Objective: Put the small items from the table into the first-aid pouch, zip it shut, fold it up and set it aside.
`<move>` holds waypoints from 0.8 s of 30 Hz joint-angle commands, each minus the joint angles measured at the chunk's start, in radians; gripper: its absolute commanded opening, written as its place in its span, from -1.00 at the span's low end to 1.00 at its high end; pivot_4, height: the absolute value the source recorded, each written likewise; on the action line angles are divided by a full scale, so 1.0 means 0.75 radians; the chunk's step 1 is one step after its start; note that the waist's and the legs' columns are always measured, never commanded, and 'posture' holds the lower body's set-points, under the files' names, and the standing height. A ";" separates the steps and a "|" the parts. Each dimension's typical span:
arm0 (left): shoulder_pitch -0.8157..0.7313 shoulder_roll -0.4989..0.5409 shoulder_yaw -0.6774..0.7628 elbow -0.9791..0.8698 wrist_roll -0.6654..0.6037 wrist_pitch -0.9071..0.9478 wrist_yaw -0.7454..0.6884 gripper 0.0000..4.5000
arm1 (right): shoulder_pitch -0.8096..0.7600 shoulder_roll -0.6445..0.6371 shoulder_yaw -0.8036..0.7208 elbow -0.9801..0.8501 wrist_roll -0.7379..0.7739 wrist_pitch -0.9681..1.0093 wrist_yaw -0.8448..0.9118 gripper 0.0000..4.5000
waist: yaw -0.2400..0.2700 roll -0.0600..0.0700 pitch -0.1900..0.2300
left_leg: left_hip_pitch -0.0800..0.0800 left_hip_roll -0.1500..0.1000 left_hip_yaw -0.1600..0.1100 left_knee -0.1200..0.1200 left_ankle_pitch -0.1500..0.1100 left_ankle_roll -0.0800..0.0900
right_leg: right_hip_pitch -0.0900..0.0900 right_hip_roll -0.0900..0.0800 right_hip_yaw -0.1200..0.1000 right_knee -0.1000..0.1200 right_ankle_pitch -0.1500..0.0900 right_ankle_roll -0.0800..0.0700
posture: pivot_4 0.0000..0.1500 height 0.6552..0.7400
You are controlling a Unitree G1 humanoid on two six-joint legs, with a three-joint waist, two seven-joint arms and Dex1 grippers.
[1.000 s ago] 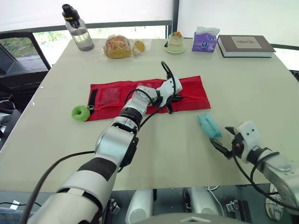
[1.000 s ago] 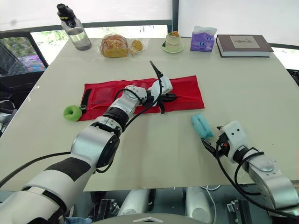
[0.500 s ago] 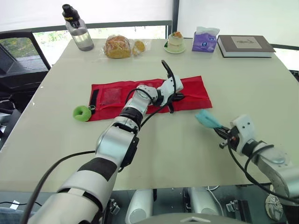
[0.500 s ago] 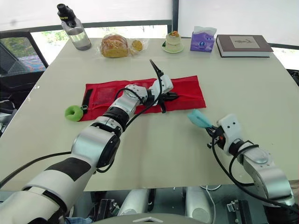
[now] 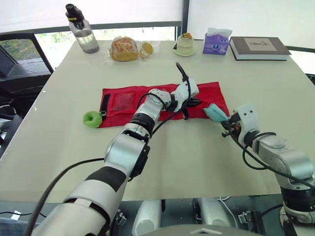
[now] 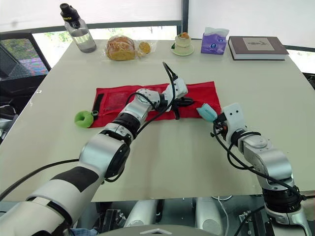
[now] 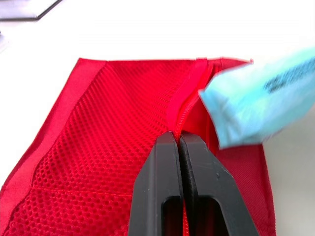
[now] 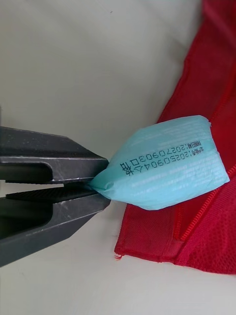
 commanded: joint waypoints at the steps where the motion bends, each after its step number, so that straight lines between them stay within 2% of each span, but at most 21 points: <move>1: -0.021 -0.016 0.018 -0.066 -0.029 -0.010 0.000 -1.00 | -0.065 0.021 0.027 0.014 -0.030 -0.001 -0.013 -0.95 | -0.002 0.000 0.000 | 0.000 0.000 0.000 0.000 0.000 0.000 | 0.000 0.000 0.000 0.000 0.000 0.000 | 1.00 1.00; 9: -0.027 -0.046 0.013 -0.085 -0.044 -0.003 -0.010 -1.00 | -0.211 0.161 0.031 0.188 -0.100 -0.003 -0.103 -0.95 | -0.002 0.000 0.000 | 0.000 0.000 0.000 0.000 0.000 0.000 | 0.000 0.000 0.000 0.000 0.000 0.000 | 1.00 1.00; 15: 0.005 -0.091 -0.005 -0.129 -0.050 0.013 -0.030 -1.00 | -0.372 0.387 -0.092 0.404 -0.173 -0.062 -0.338 -0.95 | 0.004 0.000 0.000 | 0.000 0.000 0.000 0.000 0.000 0.000 | 0.000 0.000 0.000 0.001 0.000 0.000 | 1.00 1.00; 19: 0.009 -0.117 -0.008 -0.144 -0.050 0.025 -0.023 -1.00 | -0.406 0.407 -0.099 0.475 -0.228 -0.154 -0.374 -0.95 | 0.002 0.000 0.000 | 0.000 0.000 0.000 0.000 0.000 0.000 | 0.000 0.000 0.000 0.000 0.000 0.000 | 1.00 1.00; 22: 0.005 -0.131 -0.005 -0.140 -0.050 0.031 -0.011 -1.00 | -0.400 0.400 -0.096 0.481 -0.216 -0.165 -0.330 -0.53 | -0.001 0.001 0.000 | 0.000 -0.001 0.000 -0.002 0.000 0.000 | -0.001 0.000 0.000 0.000 0.000 0.000 | 1.00 1.00; 24: -0.004 -0.144 0.000 -0.123 -0.049 0.032 0.016 -1.00 | -0.350 0.373 -0.094 0.389 -0.188 -0.117 -0.277 -0.10 | -0.002 0.001 0.000 | 0.000 0.000 0.000 -0.002 0.000 0.000 | -0.002 0.000 0.000 0.001 0.000 0.000 | 1.00 1.00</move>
